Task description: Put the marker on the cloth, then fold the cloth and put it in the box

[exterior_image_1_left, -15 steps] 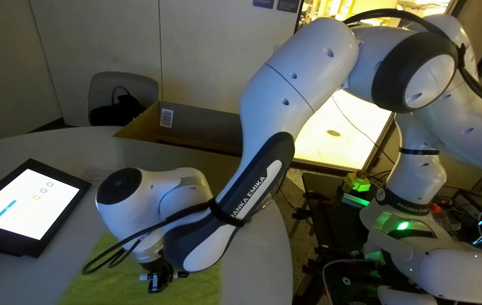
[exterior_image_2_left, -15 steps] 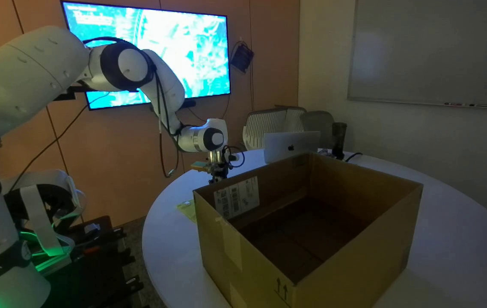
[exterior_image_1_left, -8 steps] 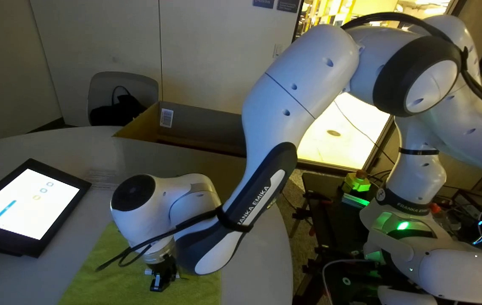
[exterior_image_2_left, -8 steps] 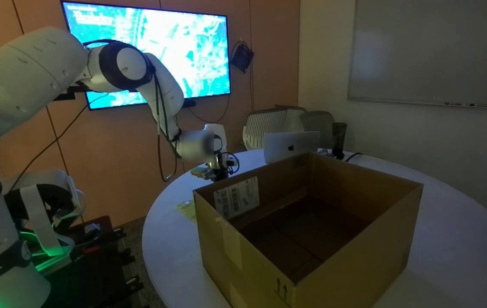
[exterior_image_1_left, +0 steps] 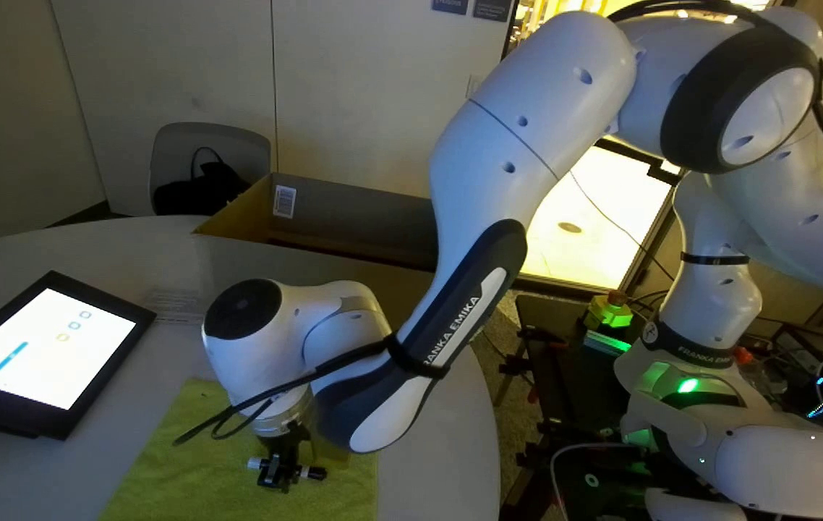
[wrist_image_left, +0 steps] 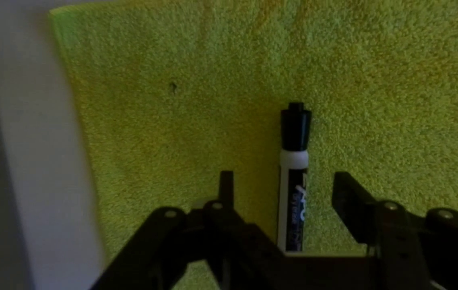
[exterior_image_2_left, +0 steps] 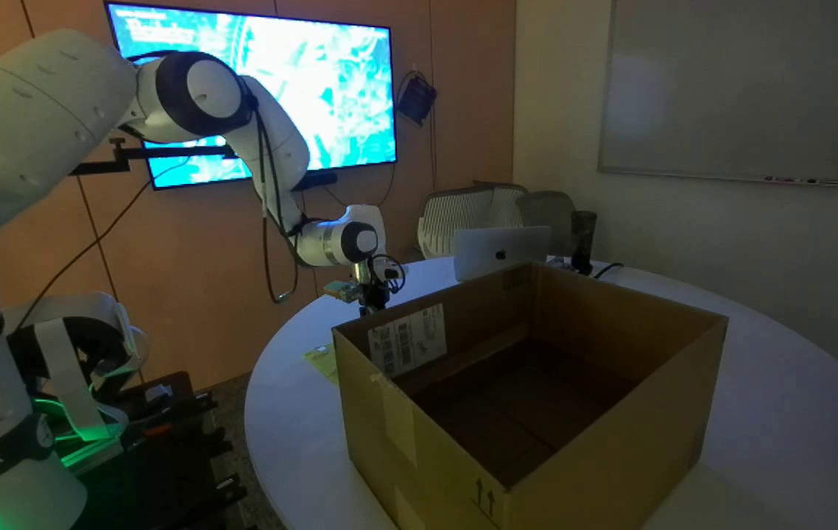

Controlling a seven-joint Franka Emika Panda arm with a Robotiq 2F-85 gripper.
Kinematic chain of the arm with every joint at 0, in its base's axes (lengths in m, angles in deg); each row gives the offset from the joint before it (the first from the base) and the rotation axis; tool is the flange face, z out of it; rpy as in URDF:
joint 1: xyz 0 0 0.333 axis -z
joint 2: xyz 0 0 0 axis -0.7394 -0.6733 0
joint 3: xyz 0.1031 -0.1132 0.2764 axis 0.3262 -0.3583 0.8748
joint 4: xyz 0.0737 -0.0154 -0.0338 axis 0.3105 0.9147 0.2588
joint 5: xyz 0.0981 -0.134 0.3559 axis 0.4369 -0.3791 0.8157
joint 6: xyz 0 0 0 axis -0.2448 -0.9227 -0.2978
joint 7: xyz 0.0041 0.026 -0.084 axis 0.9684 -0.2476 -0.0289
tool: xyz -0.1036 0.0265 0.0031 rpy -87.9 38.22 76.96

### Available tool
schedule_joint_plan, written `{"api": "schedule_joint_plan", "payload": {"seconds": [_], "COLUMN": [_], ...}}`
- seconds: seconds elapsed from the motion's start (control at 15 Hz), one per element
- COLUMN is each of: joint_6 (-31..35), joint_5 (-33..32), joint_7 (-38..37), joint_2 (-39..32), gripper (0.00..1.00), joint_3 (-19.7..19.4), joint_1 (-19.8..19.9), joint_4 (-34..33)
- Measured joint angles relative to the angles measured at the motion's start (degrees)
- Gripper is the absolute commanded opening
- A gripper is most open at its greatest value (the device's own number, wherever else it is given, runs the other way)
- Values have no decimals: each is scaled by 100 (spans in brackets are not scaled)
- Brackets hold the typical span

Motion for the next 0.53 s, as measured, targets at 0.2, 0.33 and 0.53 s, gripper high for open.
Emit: {"api": "schedule_joint_plan", "payload": {"seconds": [0.2,0.33,0.53], "joint_6": [30,50,258], "joint_5": [-1,-1,-1], "joint_7": [-4,-70,-291], "joint_2": [584,1015,1508], "gripper": [100,100,100], "joint_3": [-65,-120,-177], "joint_1": [2,7,40], "joint_4": [588,1079,1811]}}
